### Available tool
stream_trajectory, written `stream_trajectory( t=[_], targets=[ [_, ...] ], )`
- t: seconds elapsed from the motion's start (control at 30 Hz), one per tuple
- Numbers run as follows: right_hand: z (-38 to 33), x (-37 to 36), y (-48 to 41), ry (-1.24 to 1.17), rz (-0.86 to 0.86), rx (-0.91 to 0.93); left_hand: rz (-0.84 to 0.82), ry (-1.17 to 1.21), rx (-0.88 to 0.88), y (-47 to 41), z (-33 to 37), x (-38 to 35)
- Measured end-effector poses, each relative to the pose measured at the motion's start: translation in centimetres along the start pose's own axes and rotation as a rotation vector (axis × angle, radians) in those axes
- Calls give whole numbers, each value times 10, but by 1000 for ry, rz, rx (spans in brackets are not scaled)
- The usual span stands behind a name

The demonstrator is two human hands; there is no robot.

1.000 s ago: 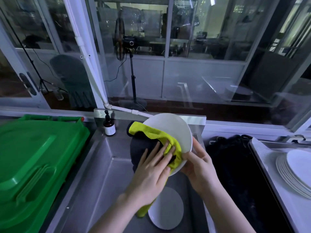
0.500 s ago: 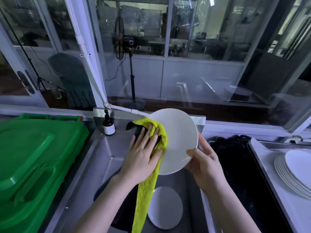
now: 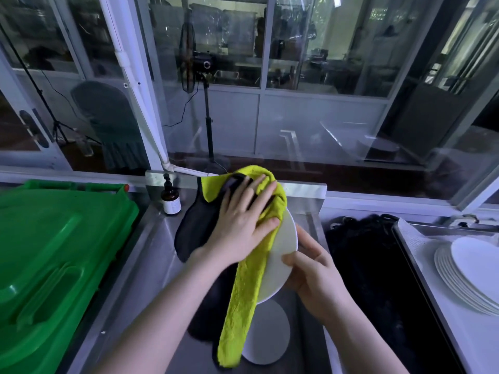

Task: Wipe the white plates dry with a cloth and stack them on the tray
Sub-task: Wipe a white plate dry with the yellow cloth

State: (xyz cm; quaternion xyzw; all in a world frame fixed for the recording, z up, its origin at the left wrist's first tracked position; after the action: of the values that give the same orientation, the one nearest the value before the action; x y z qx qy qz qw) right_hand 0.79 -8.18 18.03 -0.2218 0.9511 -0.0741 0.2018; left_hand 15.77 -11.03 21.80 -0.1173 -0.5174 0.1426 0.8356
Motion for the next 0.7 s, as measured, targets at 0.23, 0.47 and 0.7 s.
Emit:
stream_trajectory(
  t=[0.23, 0.47, 0.7],
  targets=[
    [-42, 14, -8, 332, -173, 62, -160, 368, 251, -16, -49, 22],
    [-62, 2, -32, 802, -279, 170, -187, 414, 181, -18, -38, 31],
    [-57, 0, -45, 1143, -334, 201, -138, 584, 293, 9, -47, 10]
  ],
)
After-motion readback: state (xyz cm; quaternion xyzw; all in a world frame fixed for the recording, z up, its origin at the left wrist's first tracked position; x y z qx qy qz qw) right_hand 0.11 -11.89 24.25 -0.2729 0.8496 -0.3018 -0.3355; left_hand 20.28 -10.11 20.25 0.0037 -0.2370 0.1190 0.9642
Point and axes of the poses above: each hand's wrist, its own y-axis away from the middle knuckle, its own x-axis out of the back of the hand, z = x × y, the point moved 5 cm from there along -y, towards the middle knuckle, and after that the axes turned 15 degrees about x, right-handed, at the moved point
